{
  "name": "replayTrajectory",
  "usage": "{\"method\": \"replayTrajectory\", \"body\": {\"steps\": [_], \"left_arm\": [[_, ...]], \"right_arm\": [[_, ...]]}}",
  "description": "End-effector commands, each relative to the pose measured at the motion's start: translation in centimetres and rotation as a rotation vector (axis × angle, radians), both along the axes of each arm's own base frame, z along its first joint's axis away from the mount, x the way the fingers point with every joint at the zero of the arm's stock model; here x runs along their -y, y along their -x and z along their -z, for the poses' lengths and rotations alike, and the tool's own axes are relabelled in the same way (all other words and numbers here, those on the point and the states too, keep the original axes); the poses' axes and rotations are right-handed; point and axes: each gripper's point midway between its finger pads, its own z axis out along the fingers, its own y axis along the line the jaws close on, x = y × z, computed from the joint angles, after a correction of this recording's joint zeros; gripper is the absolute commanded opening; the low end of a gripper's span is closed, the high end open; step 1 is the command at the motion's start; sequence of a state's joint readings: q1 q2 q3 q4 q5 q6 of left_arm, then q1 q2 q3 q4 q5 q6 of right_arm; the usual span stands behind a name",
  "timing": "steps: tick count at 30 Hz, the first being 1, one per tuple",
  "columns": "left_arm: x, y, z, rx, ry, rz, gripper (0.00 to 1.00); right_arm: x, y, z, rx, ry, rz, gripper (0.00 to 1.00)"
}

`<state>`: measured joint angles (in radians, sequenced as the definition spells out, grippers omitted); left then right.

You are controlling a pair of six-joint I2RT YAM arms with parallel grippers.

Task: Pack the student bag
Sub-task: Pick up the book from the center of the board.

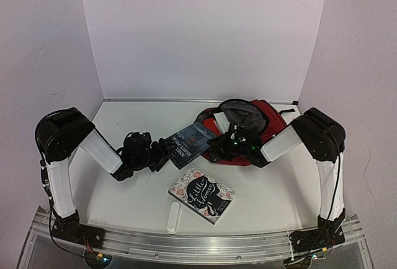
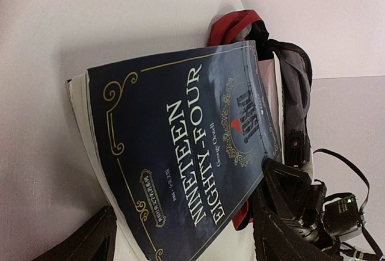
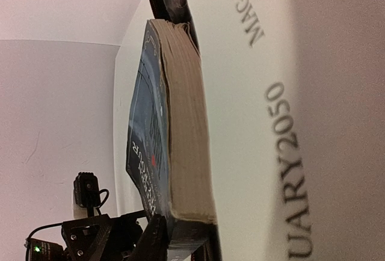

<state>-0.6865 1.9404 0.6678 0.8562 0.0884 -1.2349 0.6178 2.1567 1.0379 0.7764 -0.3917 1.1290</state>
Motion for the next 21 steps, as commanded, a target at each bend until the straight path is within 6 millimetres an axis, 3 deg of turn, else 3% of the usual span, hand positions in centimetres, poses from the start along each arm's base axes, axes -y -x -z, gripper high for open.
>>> {"method": "replayTrajectory", "body": {"steps": [1,4,7,11,21], "left_arm": [[1.0,0.3,-1.4,0.020,0.041,0.047,0.80],[0.5,0.7,-2.5,0.043,0.060,0.039,0.82],[-0.3,1.2,-3.7,0.066,0.071,0.026,0.84],[-0.6,1.7,-5.9,0.091,0.112,0.020,0.89],[0.1,1.6,-9.3,0.146,0.218,0.041,0.91]], "right_arm": [[-0.7,-0.5,-3.1,0.057,-0.033,-0.031,0.14],[-1.2,-0.3,-6.0,0.095,-0.073,-0.056,0.08],[-1.8,-0.4,-10.0,0.154,-0.129,-0.089,0.00],[-1.8,-1.4,-14.9,0.206,-0.214,-0.119,0.00],[-1.3,-1.8,-21.7,0.301,-0.332,-0.162,0.00]]}}
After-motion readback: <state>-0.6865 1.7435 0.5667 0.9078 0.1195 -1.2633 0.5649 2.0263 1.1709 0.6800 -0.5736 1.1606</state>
